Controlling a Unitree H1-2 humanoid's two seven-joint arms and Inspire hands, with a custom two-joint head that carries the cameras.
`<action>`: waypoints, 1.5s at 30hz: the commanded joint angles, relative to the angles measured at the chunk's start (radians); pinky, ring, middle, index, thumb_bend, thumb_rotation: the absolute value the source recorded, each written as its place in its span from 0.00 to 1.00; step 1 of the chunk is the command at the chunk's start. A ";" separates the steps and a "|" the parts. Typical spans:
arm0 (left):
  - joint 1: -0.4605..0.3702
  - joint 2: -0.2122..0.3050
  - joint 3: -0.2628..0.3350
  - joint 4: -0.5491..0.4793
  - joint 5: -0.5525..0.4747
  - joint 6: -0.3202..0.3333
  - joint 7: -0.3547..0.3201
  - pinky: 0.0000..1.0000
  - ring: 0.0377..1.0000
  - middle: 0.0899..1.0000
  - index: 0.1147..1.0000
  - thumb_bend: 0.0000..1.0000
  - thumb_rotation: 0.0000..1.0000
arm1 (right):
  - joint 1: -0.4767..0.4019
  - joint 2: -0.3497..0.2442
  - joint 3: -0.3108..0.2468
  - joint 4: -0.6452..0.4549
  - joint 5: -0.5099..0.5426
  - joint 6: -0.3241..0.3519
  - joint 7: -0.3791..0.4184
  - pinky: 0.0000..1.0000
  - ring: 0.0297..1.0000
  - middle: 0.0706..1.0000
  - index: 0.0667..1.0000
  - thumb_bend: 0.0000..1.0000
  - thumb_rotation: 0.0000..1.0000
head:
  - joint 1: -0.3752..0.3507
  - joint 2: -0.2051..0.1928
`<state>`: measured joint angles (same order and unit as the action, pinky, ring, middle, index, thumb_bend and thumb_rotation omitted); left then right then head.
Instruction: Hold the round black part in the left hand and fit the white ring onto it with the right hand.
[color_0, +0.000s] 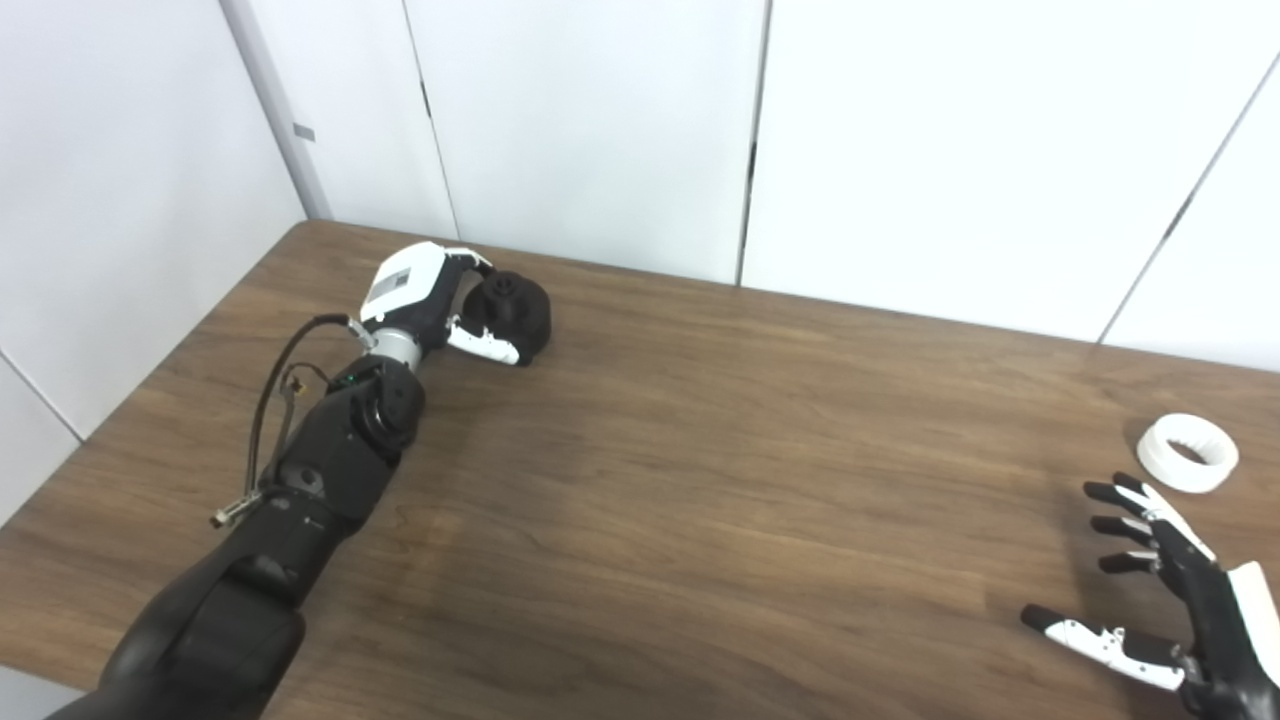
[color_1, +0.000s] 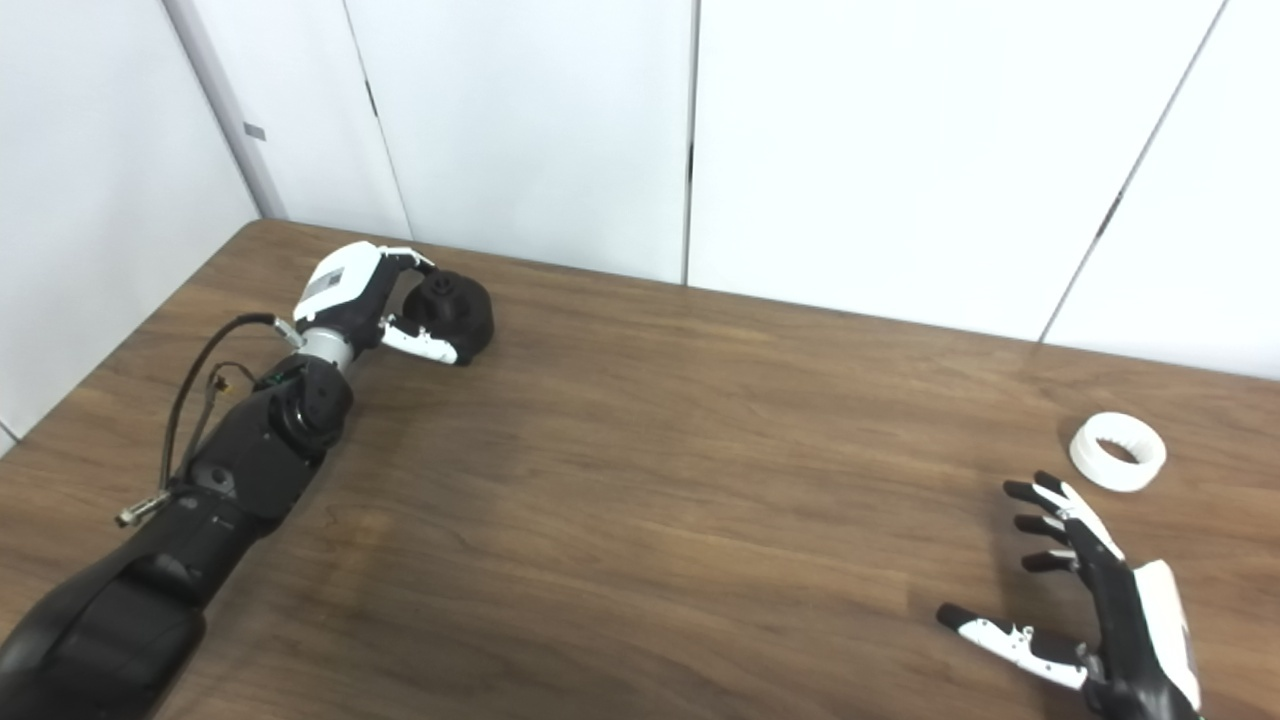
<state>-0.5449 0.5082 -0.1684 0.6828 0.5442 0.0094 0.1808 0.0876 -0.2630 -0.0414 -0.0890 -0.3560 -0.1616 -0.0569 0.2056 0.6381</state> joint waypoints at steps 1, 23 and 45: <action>-0.024 0.022 -0.001 -0.029 -0.010 -0.042 -0.008 0.93 0.97 0.89 0.42 0.52 0.06 | -0.033 -0.013 -0.010 -0.017 0.009 -0.025 -0.007 0.59 0.75 0.89 0.76 0.75 0.16 | 0.000 0.001; 0.073 -0.022 -0.120 -0.173 -0.046 -0.193 -0.227 1.00 1.00 0.94 0.42 0.52 0.07 | -0.031 -0.006 -0.008 -0.048 -0.005 -0.007 -0.005 0.58 0.74 0.89 0.76 0.73 0.17 | -0.014 0.015; 0.141 -0.122 -0.255 -0.414 -0.021 -0.246 -0.364 1.00 1.00 0.97 0.41 0.52 0.07 | -0.036 -0.003 -0.008 -0.053 -0.018 -0.022 -0.010 0.58 0.74 0.89 0.76 0.73 0.16 | -0.021 0.031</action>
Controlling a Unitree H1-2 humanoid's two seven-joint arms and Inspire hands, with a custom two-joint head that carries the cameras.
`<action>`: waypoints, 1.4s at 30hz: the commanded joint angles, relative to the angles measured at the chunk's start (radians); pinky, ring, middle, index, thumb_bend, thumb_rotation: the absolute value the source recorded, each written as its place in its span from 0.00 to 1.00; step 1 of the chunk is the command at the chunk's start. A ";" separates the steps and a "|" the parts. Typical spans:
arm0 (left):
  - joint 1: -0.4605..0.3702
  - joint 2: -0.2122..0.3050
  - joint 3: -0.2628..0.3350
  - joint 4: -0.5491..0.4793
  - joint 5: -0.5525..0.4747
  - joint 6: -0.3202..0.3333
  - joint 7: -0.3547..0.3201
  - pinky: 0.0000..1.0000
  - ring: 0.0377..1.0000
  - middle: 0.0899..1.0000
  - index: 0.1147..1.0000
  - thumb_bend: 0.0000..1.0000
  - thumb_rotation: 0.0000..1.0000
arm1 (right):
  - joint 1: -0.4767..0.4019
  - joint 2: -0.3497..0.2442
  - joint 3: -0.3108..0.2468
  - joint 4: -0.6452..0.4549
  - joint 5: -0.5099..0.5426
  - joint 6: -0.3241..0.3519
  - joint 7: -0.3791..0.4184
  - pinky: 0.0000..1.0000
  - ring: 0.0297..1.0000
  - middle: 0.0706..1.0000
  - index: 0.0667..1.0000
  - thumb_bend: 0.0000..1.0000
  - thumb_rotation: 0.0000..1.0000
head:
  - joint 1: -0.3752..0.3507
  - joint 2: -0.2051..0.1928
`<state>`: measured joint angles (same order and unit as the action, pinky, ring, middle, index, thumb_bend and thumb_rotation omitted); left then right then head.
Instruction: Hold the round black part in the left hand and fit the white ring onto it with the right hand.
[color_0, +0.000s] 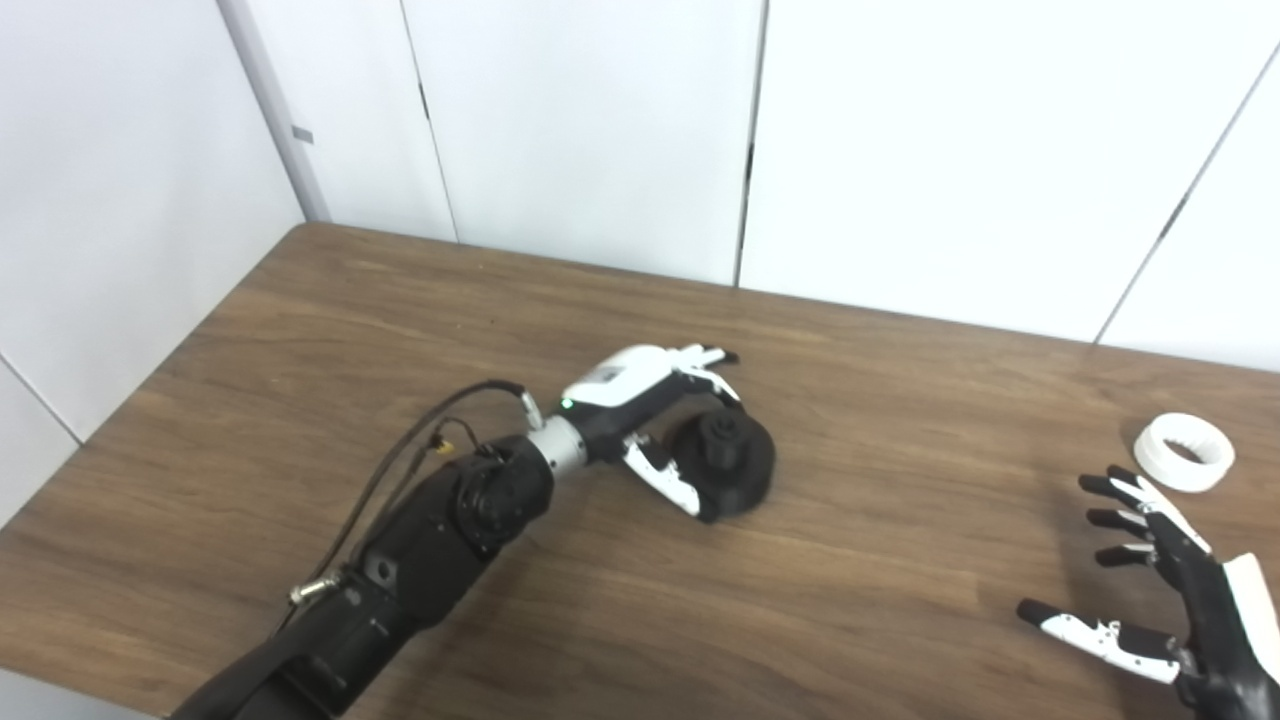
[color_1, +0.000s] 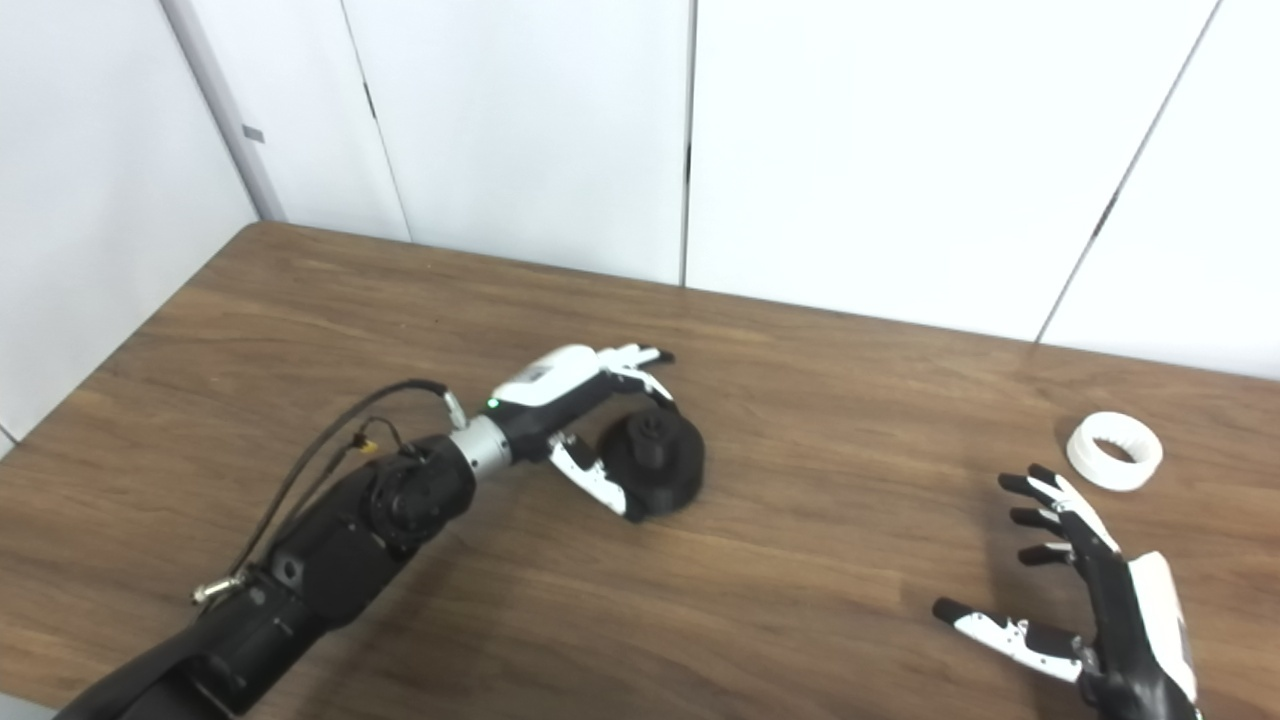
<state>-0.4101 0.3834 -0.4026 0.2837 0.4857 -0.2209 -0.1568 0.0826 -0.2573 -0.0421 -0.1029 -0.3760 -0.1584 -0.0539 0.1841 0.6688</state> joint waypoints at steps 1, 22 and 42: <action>0.010 0.000 -0.027 -0.025 0.039 -0.014 -0.034 1.00 1.00 0.96 0.41 0.52 0.07 | -0.030 -0.008 -0.008 -0.042 0.002 -0.022 -0.012 0.58 0.74 0.89 0.76 0.73 0.16 | -0.001 0.001; 0.080 -0.035 -0.143 -0.092 0.101 -0.042 -0.095 1.00 1.00 0.97 0.42 0.52 0.07 | -0.045 0.003 0.000 -0.062 -0.008 0.001 -0.005 0.58 0.73 0.88 0.77 0.72 0.14 | -0.060 0.013; 0.117 0.062 -0.124 -0.078 0.082 -0.148 -0.102 0.99 1.00 0.97 0.42 0.52 0.07 | -0.180 0.002 -0.003 -0.180 -0.132 0.131 0.018 0.61 0.75 0.83 0.75 0.67 0.13 | -0.599 -0.040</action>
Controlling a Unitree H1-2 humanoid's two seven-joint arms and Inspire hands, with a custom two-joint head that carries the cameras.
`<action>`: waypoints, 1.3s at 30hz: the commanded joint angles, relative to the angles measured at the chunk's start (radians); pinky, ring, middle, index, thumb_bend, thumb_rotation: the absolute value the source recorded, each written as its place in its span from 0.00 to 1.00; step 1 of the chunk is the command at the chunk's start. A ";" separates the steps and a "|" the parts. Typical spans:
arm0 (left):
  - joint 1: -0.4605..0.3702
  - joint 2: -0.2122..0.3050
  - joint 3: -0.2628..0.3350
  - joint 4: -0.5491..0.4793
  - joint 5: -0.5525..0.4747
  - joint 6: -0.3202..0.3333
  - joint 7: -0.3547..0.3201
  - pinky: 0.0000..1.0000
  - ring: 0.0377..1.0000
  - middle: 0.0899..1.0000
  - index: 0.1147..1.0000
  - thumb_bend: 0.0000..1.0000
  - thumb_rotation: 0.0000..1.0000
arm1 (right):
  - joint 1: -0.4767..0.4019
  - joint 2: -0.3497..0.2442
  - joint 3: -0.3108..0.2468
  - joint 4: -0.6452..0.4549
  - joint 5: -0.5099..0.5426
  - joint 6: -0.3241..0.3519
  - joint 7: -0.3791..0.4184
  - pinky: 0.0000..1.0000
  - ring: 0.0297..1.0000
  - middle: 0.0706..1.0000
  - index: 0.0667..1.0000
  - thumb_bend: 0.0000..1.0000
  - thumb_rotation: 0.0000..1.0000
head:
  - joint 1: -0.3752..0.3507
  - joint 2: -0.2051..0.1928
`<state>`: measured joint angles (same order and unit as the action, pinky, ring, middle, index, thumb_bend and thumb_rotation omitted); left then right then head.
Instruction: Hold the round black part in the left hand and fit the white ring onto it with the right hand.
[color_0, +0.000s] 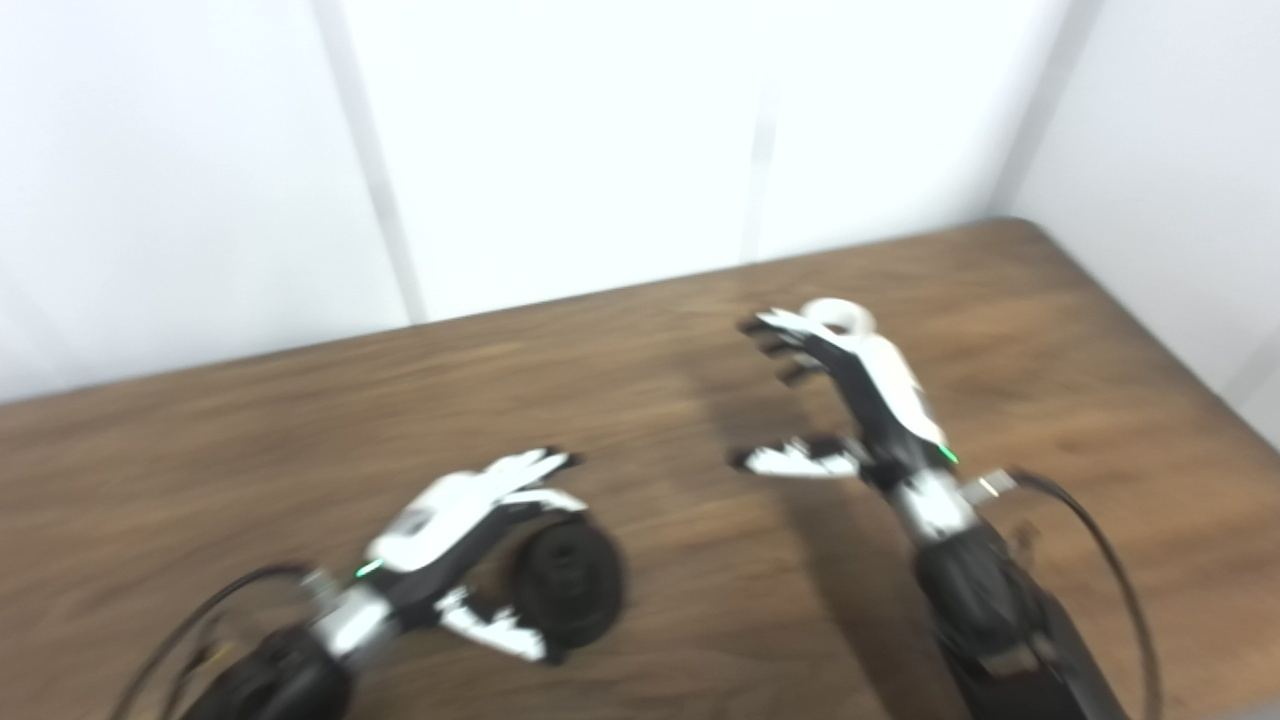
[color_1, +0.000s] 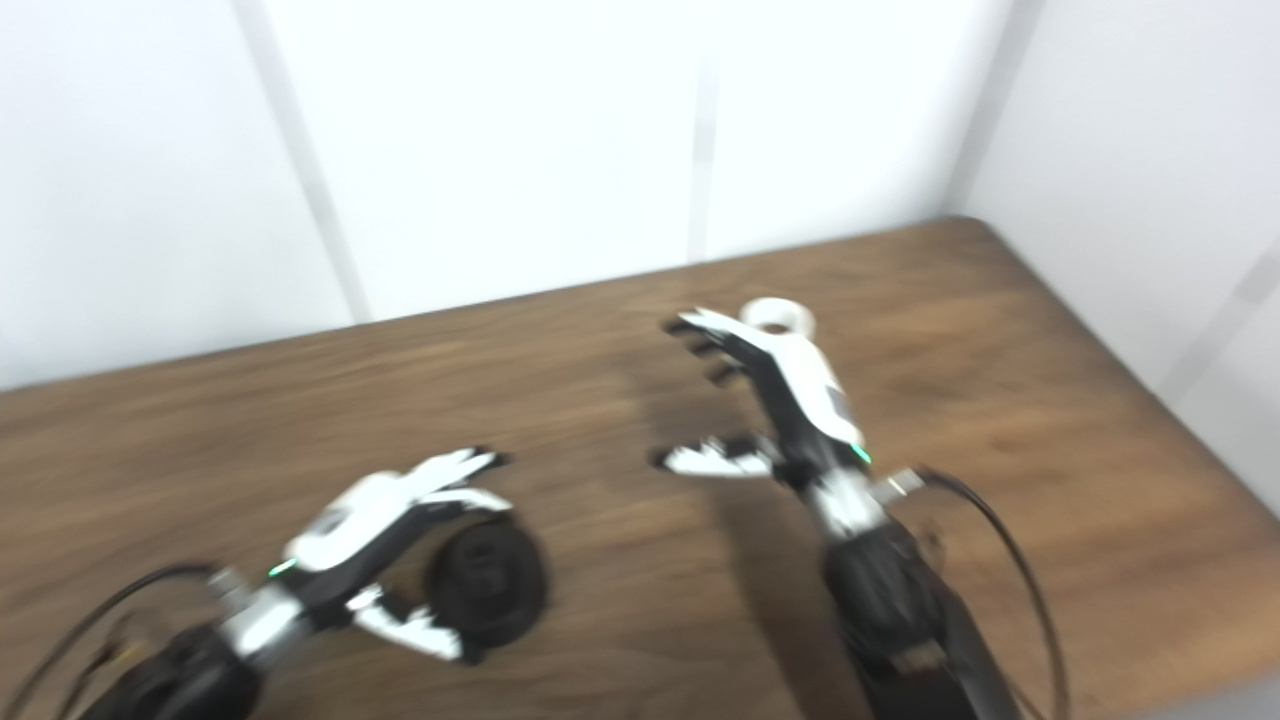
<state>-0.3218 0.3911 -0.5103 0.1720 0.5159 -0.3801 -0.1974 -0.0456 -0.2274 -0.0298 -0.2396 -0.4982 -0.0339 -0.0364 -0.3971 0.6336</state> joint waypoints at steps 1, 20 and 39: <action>0.030 0.058 -0.015 0.037 0.047 0.007 -0.066 1.00 1.00 0.97 0.42 0.52 0.07 | -0.068 -0.040 -0.020 -0.049 -0.010 0.018 0.010 0.61 0.75 0.83 0.75 0.66 0.13 | -0.035 -0.011; 0.033 0.088 0.009 0.105 -0.001 -0.086 -0.058 0.98 1.00 0.95 0.42 0.52 0.07 | -0.388 -0.333 0.025 0.134 -0.260 0.250 0.180 0.77 0.92 0.91 0.76 0.72 0.25 | -0.204 -0.088; 0.037 0.111 0.005 0.094 -0.032 -0.087 -0.059 0.99 1.00 0.95 0.42 0.52 0.07 | -0.533 -0.443 0.155 0.394 -0.245 0.398 0.449 0.99 1.00 1.00 0.93 1.00 0.69 | -0.204 -0.083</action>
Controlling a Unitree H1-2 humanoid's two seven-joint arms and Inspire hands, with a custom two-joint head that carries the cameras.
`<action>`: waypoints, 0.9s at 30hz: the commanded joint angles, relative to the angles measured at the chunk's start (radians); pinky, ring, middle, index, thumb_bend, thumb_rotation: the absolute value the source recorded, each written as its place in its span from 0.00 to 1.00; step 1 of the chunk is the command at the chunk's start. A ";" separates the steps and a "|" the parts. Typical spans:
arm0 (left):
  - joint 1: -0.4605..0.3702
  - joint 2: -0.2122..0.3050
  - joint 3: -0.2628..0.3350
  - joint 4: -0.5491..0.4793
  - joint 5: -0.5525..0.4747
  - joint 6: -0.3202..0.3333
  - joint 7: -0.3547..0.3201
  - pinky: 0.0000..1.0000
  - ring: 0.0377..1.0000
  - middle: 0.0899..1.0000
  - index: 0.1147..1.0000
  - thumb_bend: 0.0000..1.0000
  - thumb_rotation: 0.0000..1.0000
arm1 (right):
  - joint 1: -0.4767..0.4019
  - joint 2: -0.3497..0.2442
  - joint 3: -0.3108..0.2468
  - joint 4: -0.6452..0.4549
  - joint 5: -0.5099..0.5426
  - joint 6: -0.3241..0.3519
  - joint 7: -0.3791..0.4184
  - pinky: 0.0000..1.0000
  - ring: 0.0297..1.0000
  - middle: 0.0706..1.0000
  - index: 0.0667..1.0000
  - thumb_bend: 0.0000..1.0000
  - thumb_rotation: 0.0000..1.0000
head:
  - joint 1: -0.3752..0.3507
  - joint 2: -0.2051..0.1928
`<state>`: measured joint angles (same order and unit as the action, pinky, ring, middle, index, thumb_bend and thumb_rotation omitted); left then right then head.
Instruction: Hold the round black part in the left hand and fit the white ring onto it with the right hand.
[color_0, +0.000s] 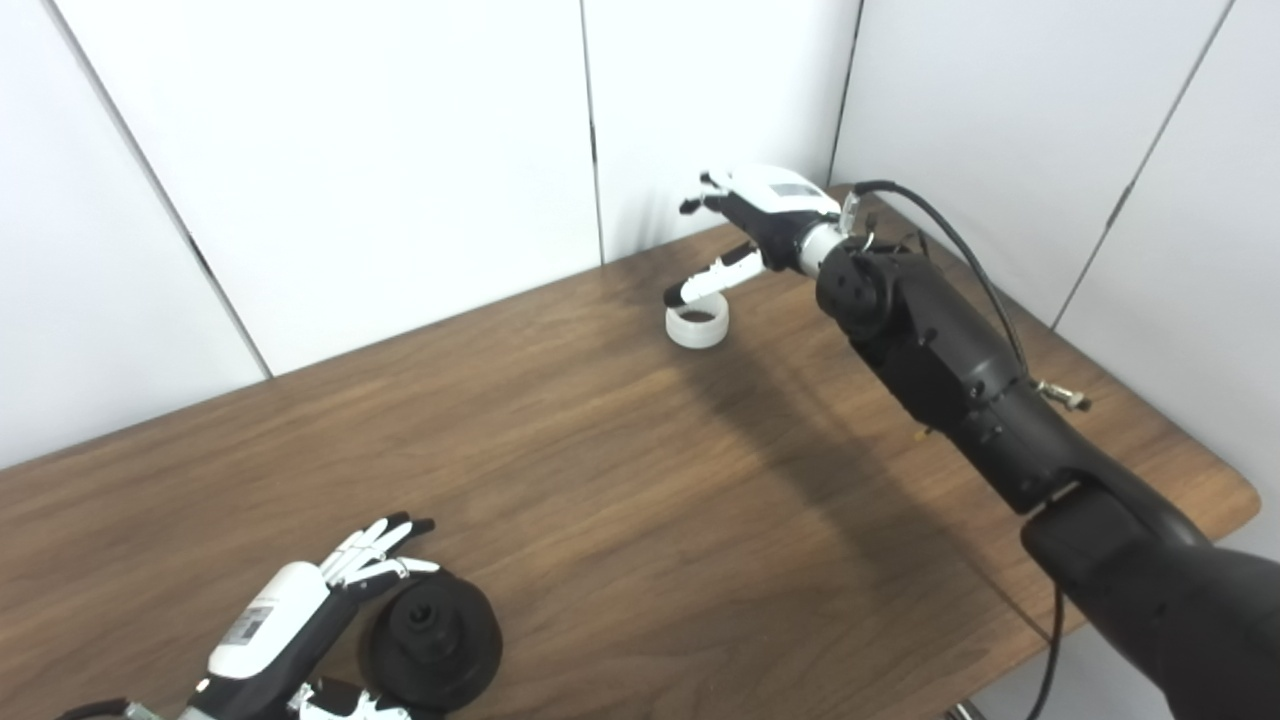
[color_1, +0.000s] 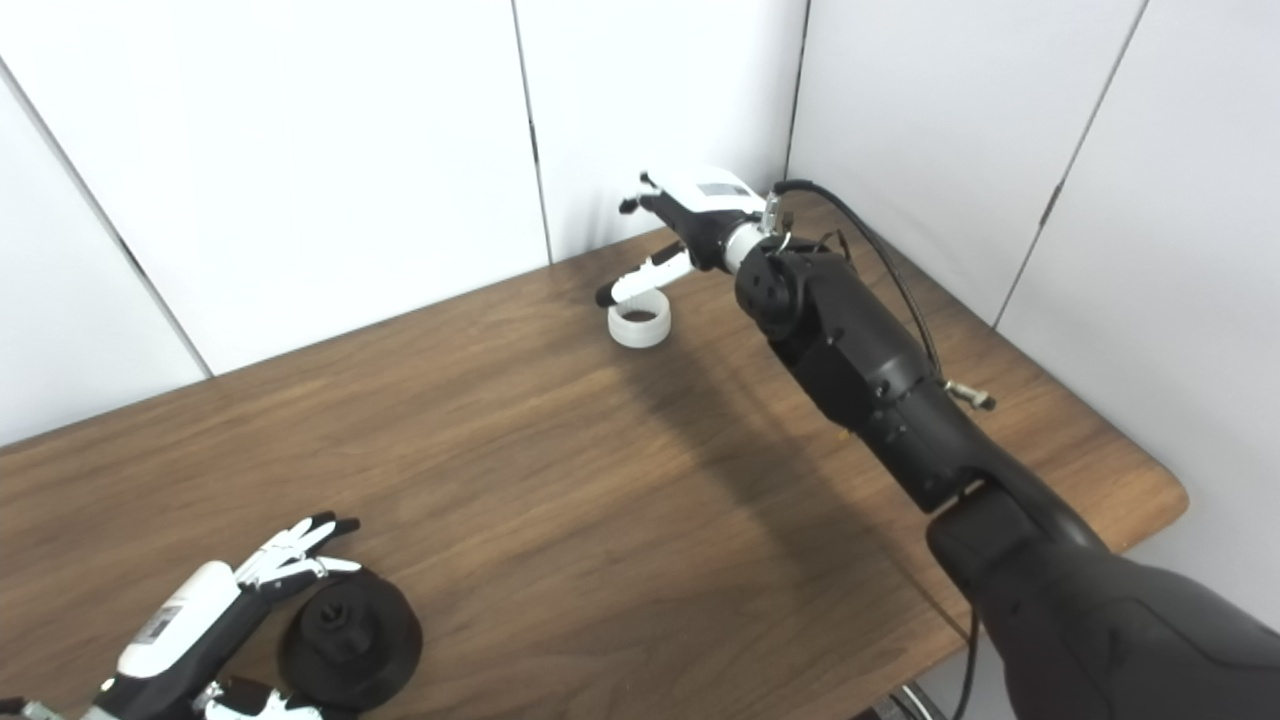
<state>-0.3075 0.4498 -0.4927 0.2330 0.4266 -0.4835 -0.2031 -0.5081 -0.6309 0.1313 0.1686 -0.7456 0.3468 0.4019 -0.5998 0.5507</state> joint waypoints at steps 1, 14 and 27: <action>0.024 0.051 -0.012 0.031 0.059 0.017 -0.054 0.99 1.00 0.96 0.42 0.52 0.07 | -0.077 -0.044 0.000 -0.008 0.006 0.028 0.030 1.00 1.00 1.00 0.94 1.00 0.68 | 0.002 0.001; 0.033 0.047 -0.002 0.017 0.059 0.023 -0.065 1.00 1.00 0.95 0.42 0.52 0.07 | -0.106 -0.055 0.040 0.040 0.044 0.121 0.165 1.00 1.00 1.00 0.97 1.00 0.60 | 0.018 0.009; 0.047 0.044 0.012 0.002 0.059 0.031 -0.080 0.99 1.00 0.95 0.42 0.52 0.07 | -0.102 -0.041 0.051 0.066 0.059 0.121 0.200 1.00 1.00 1.00 0.96 1.00 0.47 | 0.030 0.017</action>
<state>-0.2836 0.4504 -0.4694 0.2095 0.4263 -0.4771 -0.2303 -0.5556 -0.6472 0.1909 0.2511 -0.6887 0.4628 0.6171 -0.5691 0.5660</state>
